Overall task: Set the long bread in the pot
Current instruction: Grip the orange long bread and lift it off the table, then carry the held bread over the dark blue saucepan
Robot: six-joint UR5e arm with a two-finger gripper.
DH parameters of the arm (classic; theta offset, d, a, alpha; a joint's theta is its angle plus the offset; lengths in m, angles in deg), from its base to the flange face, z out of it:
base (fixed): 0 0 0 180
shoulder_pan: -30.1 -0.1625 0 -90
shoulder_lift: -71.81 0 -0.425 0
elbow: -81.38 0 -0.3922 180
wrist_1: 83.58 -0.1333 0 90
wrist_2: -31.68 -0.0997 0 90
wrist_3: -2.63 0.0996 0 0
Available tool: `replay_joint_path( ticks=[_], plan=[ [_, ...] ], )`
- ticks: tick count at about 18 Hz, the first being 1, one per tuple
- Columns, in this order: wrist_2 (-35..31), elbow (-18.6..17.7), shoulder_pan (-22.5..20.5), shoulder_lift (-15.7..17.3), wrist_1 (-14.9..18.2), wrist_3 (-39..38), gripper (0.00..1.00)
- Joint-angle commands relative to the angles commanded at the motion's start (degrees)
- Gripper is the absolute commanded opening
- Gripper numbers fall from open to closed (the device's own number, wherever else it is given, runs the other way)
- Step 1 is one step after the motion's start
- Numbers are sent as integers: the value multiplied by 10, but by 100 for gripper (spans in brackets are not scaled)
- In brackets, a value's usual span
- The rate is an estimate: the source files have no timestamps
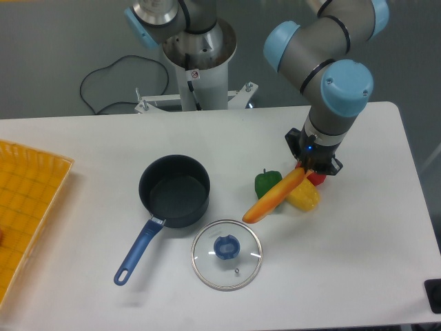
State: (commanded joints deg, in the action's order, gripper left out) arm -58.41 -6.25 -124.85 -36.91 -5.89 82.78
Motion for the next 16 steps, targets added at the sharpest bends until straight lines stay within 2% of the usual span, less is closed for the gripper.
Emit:
replay_joint_path(
  ticks=[4,9,14,16],
  plan=[
    [0,-5,3,2,1,-1,9],
    [-1,-60,15,67,6,-39,10],
    [-3,-85,40,117,54,-54,10],
    [-4,-95,49,126,56,-65,10]
  ],
)
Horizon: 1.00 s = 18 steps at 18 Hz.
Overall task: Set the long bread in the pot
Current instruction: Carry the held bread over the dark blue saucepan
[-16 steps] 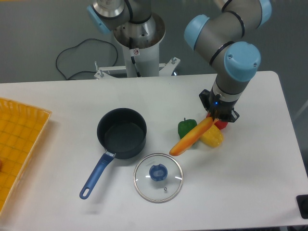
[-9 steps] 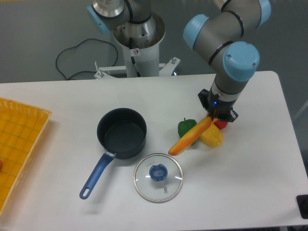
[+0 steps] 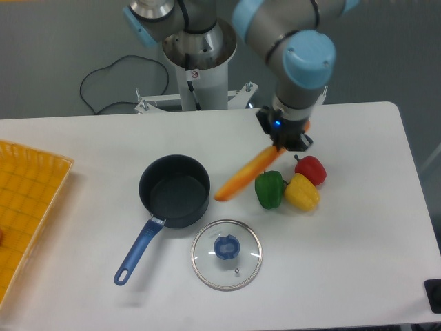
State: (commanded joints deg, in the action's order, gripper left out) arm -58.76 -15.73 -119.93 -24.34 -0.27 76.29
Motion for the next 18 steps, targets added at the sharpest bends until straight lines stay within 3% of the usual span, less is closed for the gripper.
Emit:
replay_joint_path(
  ticks=[3,8,11,18],
  plan=[
    [-3,-17,18,15,1,-16,10],
    [-85,-57,76,38,2,-65,10],
    [-91,-55,89,24,-1,-98,11],
    [-107,-31,137,-43,-5,-178,11]
  ],
)
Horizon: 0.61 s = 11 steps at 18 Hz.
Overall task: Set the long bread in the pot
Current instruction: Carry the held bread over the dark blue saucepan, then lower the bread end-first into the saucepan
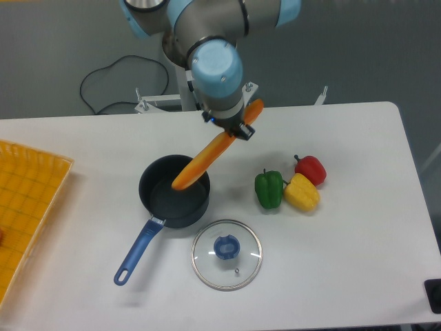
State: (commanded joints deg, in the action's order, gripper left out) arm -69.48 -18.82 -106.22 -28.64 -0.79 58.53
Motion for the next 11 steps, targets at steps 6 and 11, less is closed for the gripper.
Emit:
replay_joint_path(
  ticks=[6,11],
  plan=[
    [-11,4,15,-13,0,-23,11],
    [-27,8,33,-29,0,-61,13]
  ],
)
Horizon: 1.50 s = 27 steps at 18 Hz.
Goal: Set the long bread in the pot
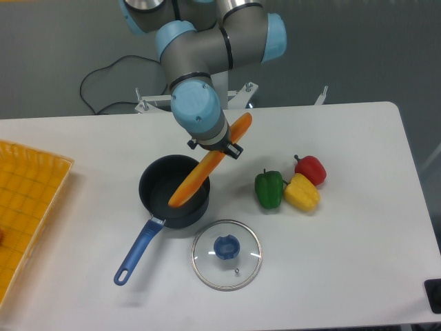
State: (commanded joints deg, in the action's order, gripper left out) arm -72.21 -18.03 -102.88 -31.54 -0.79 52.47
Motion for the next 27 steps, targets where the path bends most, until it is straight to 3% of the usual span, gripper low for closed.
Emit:
replay_joint_path(
  ticks=[6,8,17,20,27],
  plan=[
    [-5,0,26,-11,0,-24,15],
    [-6,1,29,-17,-1,-24,20],
    [-18,1,39,-29,-2,-20,95],
    [-21,0,45,-37,-23,-21,99],
    [-20,1,46,-37,-35,-23,99]
  ],
)
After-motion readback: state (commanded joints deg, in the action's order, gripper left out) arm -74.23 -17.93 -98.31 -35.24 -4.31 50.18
